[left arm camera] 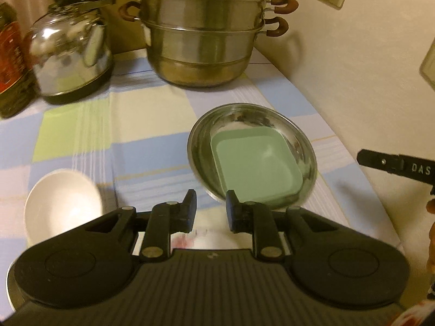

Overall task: Organize plates and bowls
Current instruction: 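Open both grippers and pull back from the basin, then move both grippers toward the small floral white saucer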

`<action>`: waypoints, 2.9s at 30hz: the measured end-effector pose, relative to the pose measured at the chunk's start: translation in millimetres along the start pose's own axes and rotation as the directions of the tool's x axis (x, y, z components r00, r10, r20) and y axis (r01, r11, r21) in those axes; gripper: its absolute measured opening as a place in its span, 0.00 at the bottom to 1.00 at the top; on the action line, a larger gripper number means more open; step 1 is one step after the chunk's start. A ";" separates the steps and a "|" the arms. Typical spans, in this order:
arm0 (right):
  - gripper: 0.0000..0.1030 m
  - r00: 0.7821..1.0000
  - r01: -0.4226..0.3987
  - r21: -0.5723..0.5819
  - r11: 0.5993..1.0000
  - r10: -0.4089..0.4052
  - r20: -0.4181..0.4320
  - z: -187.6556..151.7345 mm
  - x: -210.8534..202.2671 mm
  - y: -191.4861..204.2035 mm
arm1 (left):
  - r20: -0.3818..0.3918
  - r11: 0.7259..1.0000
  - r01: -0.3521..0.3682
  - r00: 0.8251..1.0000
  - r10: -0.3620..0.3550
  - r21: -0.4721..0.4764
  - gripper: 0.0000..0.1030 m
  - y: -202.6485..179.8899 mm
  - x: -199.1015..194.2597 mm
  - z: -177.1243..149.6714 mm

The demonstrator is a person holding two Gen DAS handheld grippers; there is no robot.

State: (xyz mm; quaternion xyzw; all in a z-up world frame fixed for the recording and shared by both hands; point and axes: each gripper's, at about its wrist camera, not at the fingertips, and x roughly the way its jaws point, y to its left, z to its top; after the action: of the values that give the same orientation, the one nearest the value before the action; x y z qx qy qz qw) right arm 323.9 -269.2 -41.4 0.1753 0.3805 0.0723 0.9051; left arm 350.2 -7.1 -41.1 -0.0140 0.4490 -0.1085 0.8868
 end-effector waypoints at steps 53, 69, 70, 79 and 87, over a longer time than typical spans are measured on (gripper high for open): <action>0.74 0.993 -0.084 -0.188 0.979 0.067 -0.092 -177.0 -179.1 19.1 | 0.062 0.988 -0.113 0.991 0.121 -0.109 0.35 -64.0 -184.5 -218.6; 0.74 0.991 -0.105 -0.206 0.973 0.086 -0.101 -184.9 -180.7 24.1 | 0.042 0.976 -0.150 0.986 0.159 -0.155 0.35 -62.8 -193.2 -233.9; 0.74 0.991 -0.109 -0.207 0.972 0.089 -0.103 -185.5 -180.4 24.4 | 0.041 0.976 -0.153 0.986 0.162 -0.157 0.35 -62.7 -193.8 -234.7; 0.75 0.989 -0.123 -0.213 0.969 0.101 -0.111 -188.3 -179.7 27.4 | 0.034 0.969 -0.167 0.984 0.176 -0.182 0.35 -63.0 -194.3 -236.3; 0.75 0.986 -0.123 -0.181 0.976 0.100 -0.132 -177.2 -163.8 29.6 | 0.022 0.978 -0.155 0.987 0.159 -0.139 0.35 -59.1 -178.0 -218.5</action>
State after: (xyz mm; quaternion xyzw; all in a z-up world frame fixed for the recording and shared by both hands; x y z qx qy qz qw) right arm 82.7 -238.5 -36.7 0.1051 0.4161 0.1695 0.8872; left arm 62.9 -12.5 -22.9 -0.0412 0.4404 -0.0066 0.8968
